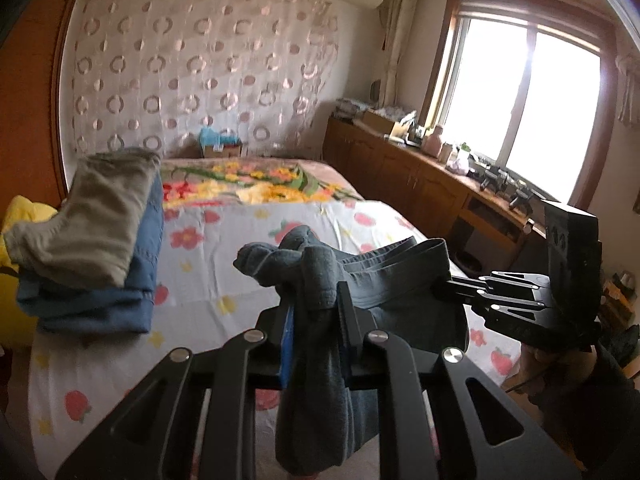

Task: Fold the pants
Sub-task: 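Lift the folded shorts with both grippers toward the clothes stack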

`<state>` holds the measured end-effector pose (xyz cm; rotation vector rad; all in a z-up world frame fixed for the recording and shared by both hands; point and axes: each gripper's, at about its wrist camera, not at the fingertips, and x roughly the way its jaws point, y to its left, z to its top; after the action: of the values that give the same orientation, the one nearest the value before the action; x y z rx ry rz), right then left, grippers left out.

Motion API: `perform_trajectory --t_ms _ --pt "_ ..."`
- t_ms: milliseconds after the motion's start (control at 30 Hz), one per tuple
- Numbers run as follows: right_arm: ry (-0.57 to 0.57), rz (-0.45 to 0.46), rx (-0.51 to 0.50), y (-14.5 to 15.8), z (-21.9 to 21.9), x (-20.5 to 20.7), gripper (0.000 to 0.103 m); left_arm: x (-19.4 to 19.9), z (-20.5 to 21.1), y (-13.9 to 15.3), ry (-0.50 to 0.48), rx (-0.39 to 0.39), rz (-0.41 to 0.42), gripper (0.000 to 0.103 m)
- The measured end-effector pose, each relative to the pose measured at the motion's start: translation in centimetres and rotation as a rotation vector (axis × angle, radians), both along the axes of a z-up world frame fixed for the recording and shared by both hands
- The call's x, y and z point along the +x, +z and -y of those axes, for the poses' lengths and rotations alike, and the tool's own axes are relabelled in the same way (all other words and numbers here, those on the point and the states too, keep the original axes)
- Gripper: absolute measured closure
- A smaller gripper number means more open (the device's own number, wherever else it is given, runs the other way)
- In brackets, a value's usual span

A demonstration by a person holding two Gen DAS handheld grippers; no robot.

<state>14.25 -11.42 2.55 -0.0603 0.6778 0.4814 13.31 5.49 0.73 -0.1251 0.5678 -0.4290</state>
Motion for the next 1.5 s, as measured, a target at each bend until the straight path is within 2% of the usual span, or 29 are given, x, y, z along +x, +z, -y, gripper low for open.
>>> perform_trajectory --t_ms 400,800,1133,1500 --pt "0.037 0.121 0.018 5.8 -1.1 -1.6 0.097 -1.4 -1.4 3.8 0.023 -0.011 0.082 0.088" --pt "0.088 0.166 -0.02 8.3 -3.8 -0.6 0.097 -1.7 -3.5 4.2 0.069 0.007 0.102 0.088" --pt "0.144 0.162 -0.05 8.6 -7.7 2.6 0.097 0.4 -6.6 4.7 0.121 0.005 0.091 0.088" --pt "0.197 0.183 -0.059 11.9 -11.4 8.0 0.097 3.5 -9.4 7.6 0.179 0.024 0.117 0.088"
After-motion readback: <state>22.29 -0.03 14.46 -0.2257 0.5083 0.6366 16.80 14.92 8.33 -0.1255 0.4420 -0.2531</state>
